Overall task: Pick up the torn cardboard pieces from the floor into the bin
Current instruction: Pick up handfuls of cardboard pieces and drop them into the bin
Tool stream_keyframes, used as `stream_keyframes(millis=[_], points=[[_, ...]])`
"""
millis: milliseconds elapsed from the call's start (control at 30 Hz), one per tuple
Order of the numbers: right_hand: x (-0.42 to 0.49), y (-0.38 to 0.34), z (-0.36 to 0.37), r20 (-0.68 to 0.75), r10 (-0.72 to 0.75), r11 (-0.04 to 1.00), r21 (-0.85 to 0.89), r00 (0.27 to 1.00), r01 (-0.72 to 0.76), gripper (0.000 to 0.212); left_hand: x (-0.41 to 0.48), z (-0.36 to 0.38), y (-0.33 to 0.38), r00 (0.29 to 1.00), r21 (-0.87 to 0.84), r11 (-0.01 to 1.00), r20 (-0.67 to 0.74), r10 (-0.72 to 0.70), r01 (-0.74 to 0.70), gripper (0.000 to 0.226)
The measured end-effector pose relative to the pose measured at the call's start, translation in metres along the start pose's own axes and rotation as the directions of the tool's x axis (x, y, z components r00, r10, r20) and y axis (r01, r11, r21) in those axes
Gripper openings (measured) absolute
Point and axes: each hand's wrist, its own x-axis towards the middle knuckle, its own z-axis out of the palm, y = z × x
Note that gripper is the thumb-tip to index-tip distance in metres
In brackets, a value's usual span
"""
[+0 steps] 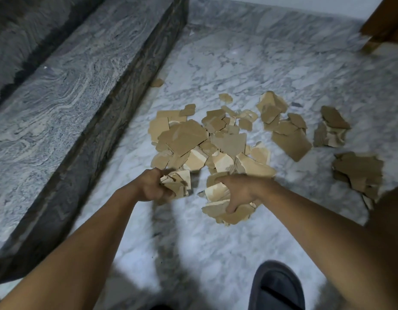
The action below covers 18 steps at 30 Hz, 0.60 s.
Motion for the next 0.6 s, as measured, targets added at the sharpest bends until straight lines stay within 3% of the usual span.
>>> stream_keyframes(millis=[67, 200, 333, 433, 533, 600], points=[[-0.008, 0.005, -0.016, 0.014, 0.0, 1.0, 0.029, 1.0, 0.0, 0.11, 0.005, -0.007, 0.016, 1.0, 0.052, 0.999, 0.026, 0.002, -0.003, 0.026], [-0.026, 0.019, -0.049, -0.023, 0.015, 0.989, 0.144, 1.0, -0.012, 0.107, 0.024, -0.008, 0.041, 0.988, 0.115, 0.993, 0.152, 0.014, -0.031, 0.047], [-0.031, 0.024, -0.05, -0.065, 0.011, 0.957, 0.29, 0.998, 0.009, 0.089, 0.032, 0.005, 0.052, 0.964, 0.02, 1.0, 0.265, 0.004, -0.01, 0.064], [-0.029, 0.03, -0.038, -0.038, 0.048, 0.921, 0.389, 0.998, -0.03, 0.073, 0.03, 0.002, 0.043, 0.964, 0.06, 0.998, 0.267, 0.005, -0.021, 0.046], [-0.028, 0.032, -0.029, 0.015, 0.047, 0.8, 0.598, 0.999, -0.047, 0.079, 0.02, -0.01, 0.033, 0.954, -0.024, 1.0, 0.3, -0.006, 0.014, 0.035], [-0.026, 0.026, -0.027, 0.071, 0.031, 0.629, 0.774, 0.997, -0.075, 0.079, 0.009, -0.014, 0.033, 0.95, -0.148, 0.988, 0.311, 0.002, 0.046, 0.032]])
